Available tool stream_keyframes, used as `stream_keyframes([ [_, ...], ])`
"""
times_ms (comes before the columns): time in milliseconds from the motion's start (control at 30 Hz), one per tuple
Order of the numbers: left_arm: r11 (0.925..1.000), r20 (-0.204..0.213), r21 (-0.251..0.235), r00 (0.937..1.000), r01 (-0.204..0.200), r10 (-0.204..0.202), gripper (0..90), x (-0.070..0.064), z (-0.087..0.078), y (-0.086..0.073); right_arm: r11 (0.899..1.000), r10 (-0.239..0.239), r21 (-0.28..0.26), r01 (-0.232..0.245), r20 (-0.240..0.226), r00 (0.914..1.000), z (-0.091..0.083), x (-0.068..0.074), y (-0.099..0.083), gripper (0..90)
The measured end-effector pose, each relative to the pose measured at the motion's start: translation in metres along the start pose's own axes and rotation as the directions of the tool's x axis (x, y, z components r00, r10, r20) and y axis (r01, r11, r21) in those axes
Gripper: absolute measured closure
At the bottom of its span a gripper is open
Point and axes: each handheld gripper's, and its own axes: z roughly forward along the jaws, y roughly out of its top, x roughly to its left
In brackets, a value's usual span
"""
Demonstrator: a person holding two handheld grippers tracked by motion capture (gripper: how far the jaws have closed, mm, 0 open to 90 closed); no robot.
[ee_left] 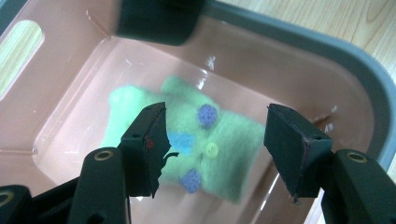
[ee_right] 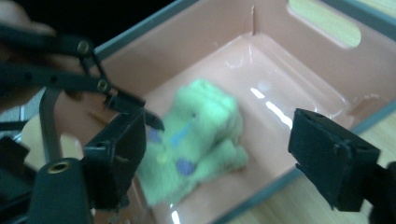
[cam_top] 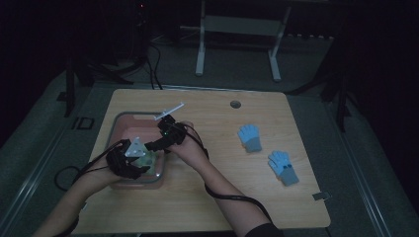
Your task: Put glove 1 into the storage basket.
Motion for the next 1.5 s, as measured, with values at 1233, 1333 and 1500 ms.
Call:
stream_keyframes([
  [1233, 0.9946, 0.115, -0.102, 0.993, -0.017, 0.029, 38.2, -0.05, 0.022, 0.073, 0.997, 0.024, -0.07, -0.017, 0.102, 0.9945, -0.093, -0.046, -0.093, 16.1],
  [1333, 0.9956, 0.114, -0.089, 0.9928, -0.028, 0.038, 32.1, -0.057, 0.029, 0.079, 0.997, 0.028, -0.076, -0.02, 0.108, 0.9938, -0.099, -0.048, -0.099, 15.7],
  [1500, 0.9954, 0.119, -0.095, 0.9928, 0.002, 0.01, 19.9, -0.062, 0.036, 0.084, 0.997, 0.029, -0.08, -0.02, 0.12, 0.9923, -0.107, -0.051, -0.107, 15.6],
])
